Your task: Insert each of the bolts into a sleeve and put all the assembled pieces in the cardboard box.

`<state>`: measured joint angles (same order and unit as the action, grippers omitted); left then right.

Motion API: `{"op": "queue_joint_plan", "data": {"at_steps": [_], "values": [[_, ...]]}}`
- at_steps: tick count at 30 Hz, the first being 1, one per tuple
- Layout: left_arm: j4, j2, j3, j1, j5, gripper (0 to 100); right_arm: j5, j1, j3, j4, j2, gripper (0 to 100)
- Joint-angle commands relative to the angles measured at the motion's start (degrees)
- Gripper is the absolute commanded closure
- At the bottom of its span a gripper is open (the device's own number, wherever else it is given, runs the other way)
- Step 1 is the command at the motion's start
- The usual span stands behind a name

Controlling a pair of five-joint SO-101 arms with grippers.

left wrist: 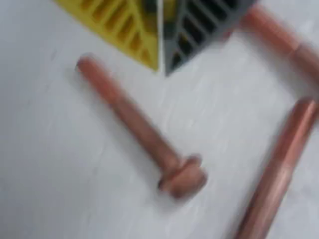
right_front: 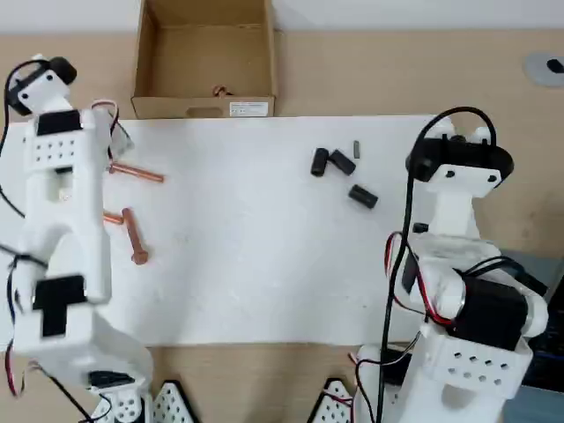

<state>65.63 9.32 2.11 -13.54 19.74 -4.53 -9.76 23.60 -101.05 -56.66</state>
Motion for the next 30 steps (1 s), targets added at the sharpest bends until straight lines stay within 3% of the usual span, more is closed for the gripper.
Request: {"op": "queue_joint_plan", "data": {"at_steps": [1, 5, 11, 22, 30], "values": [[-0.26, 4.7, 7.65, -0.26, 4.04, 100, -0.53, -0.57, -0.04, 0.62, -1.45, 98.9], [-0.26, 10.15, 10.37, -0.18, 12.4, 99, -0.53, -0.57, -0.04, 0.62, -2.95, 98.9], [-0.26, 15.43, 12.92, -0.18, 16.88, 99, -0.53, -0.66, -0.04, 0.62, -3.82, 98.9], [0.79, 19.38, 17.32, -0.26, 16.88, 99, -0.53, -0.66, 0.04, 0.62, -3.47, 98.9], [2.99, 19.38, 17.32, -0.44, 17.93, 90, -0.62, -0.66, 1.36, 1.93, -3.65, 98.9]]}}
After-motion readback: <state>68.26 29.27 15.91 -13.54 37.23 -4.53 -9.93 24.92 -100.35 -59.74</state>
